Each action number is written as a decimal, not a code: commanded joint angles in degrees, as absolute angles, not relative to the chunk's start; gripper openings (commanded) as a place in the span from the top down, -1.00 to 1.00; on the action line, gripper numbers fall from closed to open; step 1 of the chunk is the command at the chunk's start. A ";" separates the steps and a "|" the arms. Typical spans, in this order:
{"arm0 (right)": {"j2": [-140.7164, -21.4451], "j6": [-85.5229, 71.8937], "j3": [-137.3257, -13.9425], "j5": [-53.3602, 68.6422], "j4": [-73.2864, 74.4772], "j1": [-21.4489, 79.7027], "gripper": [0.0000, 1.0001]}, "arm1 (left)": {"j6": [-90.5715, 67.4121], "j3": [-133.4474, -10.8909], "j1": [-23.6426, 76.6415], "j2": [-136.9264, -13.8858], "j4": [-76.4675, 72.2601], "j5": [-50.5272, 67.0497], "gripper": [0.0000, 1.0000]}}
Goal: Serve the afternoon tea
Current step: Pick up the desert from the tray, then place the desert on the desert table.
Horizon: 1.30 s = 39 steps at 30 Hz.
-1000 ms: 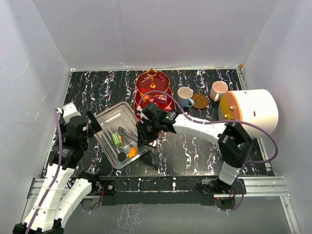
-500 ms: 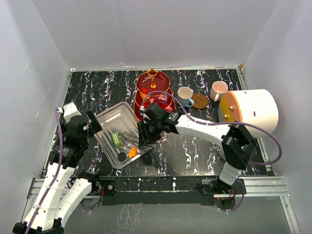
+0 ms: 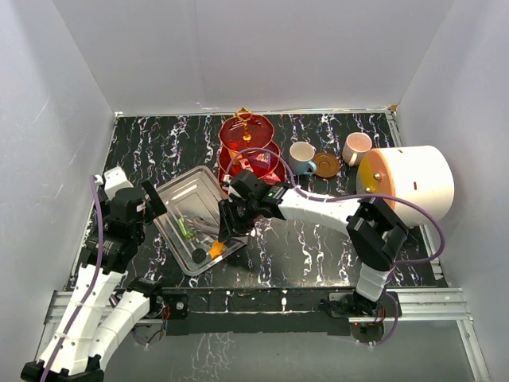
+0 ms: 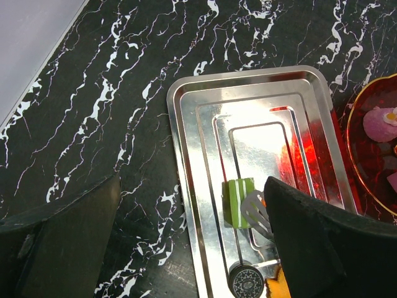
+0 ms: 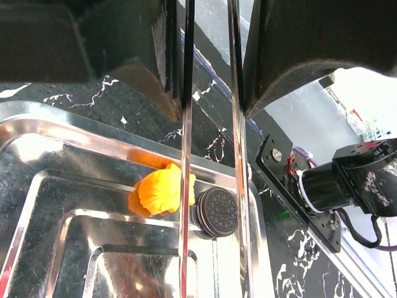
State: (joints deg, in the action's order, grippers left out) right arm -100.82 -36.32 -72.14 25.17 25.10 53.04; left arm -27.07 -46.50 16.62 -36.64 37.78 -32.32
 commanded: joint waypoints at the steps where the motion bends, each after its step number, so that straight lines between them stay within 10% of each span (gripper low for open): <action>1: -102.00 -37.92 -71.54 27.86 20.37 53.22 0.28 | -26.63 -47.80 16.70 -36.74 37.49 -32.60 -0.97; 15: -95.79 -38.78 -72.37 24.72 22.46 53.79 0.64 | -26.80 -47.86 16.70 -36.21 37.80 -32.86 -0.97; 39: -64.04 -37.74 -67.75 10.14 54.62 54.14 0.65 | -27.07 -47.88 16.71 -34.54 38.16 -32.70 -0.97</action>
State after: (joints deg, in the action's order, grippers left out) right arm -69.28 -37.56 -66.83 15.62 48.95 54.00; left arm -27.09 -46.50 16.62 -34.94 37.80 -32.18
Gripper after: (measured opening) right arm 0.272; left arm 0.986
